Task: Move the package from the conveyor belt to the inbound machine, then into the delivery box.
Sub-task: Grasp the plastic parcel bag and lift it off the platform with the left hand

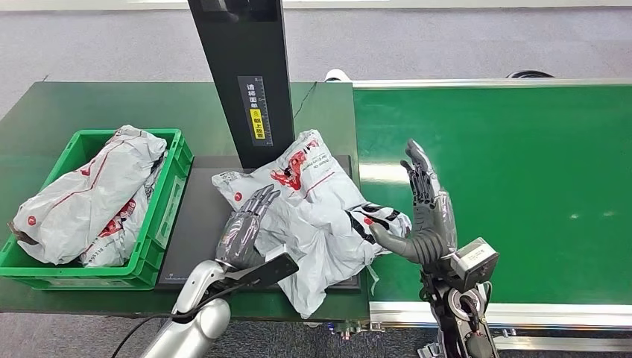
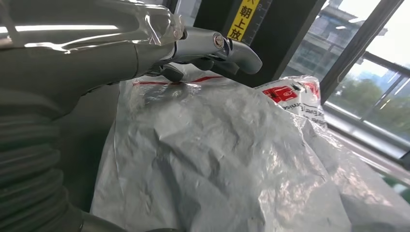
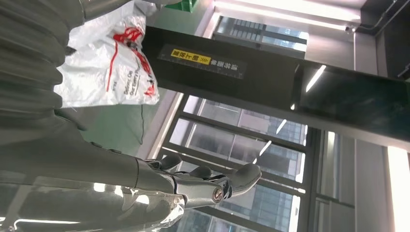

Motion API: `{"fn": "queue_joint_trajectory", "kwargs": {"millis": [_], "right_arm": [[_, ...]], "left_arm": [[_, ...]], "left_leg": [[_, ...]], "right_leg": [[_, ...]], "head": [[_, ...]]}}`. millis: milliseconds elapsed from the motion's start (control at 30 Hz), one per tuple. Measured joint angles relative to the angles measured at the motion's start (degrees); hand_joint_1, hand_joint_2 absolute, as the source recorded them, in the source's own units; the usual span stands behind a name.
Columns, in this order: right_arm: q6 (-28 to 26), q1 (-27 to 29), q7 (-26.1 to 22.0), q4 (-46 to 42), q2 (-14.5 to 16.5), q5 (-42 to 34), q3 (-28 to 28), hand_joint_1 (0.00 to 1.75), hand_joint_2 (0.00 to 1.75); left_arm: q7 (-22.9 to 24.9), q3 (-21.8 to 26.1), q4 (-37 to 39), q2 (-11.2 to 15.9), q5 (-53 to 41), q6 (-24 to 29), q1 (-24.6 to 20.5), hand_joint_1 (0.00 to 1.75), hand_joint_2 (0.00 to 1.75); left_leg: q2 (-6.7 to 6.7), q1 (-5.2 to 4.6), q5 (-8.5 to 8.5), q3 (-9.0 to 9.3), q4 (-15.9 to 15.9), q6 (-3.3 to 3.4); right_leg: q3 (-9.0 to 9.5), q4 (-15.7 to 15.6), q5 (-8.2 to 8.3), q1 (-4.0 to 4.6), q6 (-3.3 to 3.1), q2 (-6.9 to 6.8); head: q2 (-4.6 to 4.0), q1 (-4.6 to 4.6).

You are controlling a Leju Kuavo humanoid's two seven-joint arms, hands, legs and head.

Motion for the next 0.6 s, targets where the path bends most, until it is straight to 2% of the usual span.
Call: {"fn": "queue_joint_trajectory", "kwargs": {"millis": [333, 600], "right_arm": [[0.6, -0.1, 0.9, 0.5, 1.7, 1.3, 0.0, 0.00, 1.75], [0.6, -0.5, 1.1, 1.2, 2.4, 1.4, -0.4, 0.00, 1.75]], "left_arm": [[6.8, 0.2, 12.2, -2.4, -4.9, -2.6, -11.0, 0.00, 1.75], [6.4, 1.4, 19.5, -4.1, -3.8, -3.9, -15.0, 0.00, 1.75]], "left_leg": [[-0.01, 0.00, 0.01, 0.00, 0.0, 0.00], [-0.01, 0.00, 0.01, 0.00, 0.0, 0.00]], "right_leg": [[0.02, 0.0, 0.01, 0.00, 0.00, 0.00], [0.02, 0.0, 0.01, 0.00, 0.00, 0.00]], "head": [[0.00, 0.00], [0.00, 0.00]]}}
